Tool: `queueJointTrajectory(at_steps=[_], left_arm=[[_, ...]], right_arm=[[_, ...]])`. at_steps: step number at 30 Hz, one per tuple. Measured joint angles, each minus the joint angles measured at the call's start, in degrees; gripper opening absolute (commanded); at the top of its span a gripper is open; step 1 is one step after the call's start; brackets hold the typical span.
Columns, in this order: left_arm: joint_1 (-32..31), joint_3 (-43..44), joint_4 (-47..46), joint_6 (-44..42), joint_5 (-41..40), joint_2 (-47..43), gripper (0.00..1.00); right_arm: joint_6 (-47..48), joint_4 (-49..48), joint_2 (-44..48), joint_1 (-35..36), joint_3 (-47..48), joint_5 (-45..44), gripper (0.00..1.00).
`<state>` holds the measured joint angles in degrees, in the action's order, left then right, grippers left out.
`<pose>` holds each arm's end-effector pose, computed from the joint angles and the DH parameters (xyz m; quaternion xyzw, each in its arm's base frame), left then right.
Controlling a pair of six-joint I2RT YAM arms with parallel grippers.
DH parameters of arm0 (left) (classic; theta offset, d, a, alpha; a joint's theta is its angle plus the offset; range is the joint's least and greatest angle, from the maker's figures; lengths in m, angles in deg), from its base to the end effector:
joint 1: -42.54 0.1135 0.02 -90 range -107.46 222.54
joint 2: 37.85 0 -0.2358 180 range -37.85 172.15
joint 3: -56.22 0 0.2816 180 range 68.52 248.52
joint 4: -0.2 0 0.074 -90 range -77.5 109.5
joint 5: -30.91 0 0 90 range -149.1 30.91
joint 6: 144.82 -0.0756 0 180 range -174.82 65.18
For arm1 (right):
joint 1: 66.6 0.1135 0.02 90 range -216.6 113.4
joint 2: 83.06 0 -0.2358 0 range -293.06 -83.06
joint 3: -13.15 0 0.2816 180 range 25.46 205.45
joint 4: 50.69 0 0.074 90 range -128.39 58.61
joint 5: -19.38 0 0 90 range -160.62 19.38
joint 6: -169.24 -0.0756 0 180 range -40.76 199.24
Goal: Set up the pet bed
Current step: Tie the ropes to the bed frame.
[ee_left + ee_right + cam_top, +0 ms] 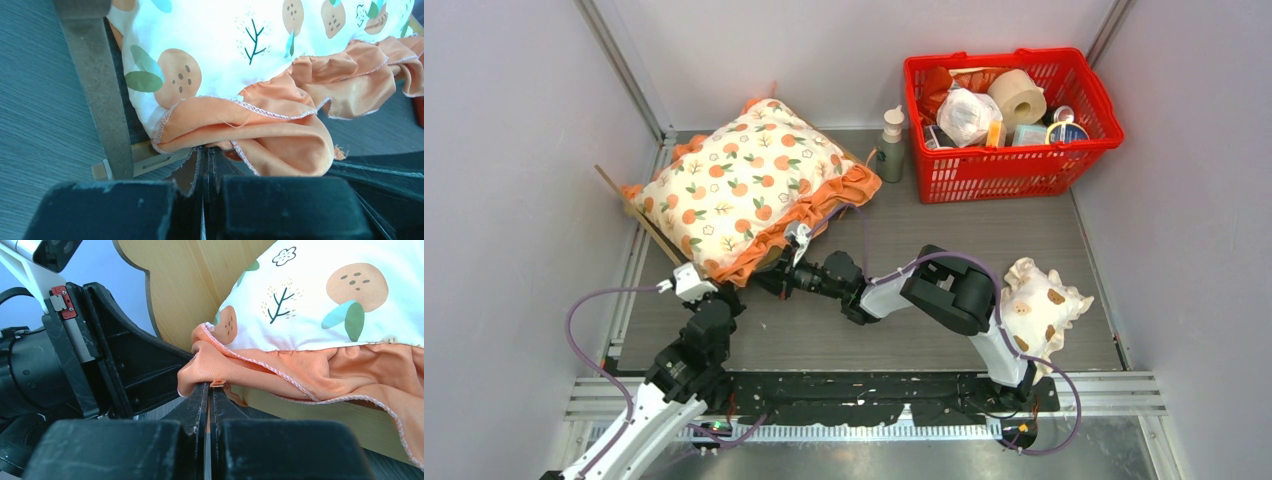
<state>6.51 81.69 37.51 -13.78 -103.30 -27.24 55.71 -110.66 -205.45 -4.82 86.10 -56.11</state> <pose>0.1757 -0.0626 0.1802 -0.2427 0.7602 -0.0762 0.5978 0.2075 0.4267 0.1256 -0.2995 0.5673 0.5763 0.5063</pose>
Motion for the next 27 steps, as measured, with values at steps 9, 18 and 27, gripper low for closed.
queueJointTrajectory(at_steps=[9, 18, 27], left_arm=[[0.0, -2.8, -8.8, -5.8, -5.2, -3.3, 0.00], [0.0, -8.2, -18.9, -10.0, -7.3, -10.0, 0.00], [0.0, -9.0, -20.3, -8.5, -8.4, -10.0, 0.00]], right_arm=[[-0.5, -0.2, 0.0, 0.0, 0.0, 0.0, 0.05], [-1.1, -0.6, -0.6, 0.0, 0.9, 0.2, 0.05], [-2.2, -1.1, -1.1, 0.0, 1.3, 0.2, 0.05]])
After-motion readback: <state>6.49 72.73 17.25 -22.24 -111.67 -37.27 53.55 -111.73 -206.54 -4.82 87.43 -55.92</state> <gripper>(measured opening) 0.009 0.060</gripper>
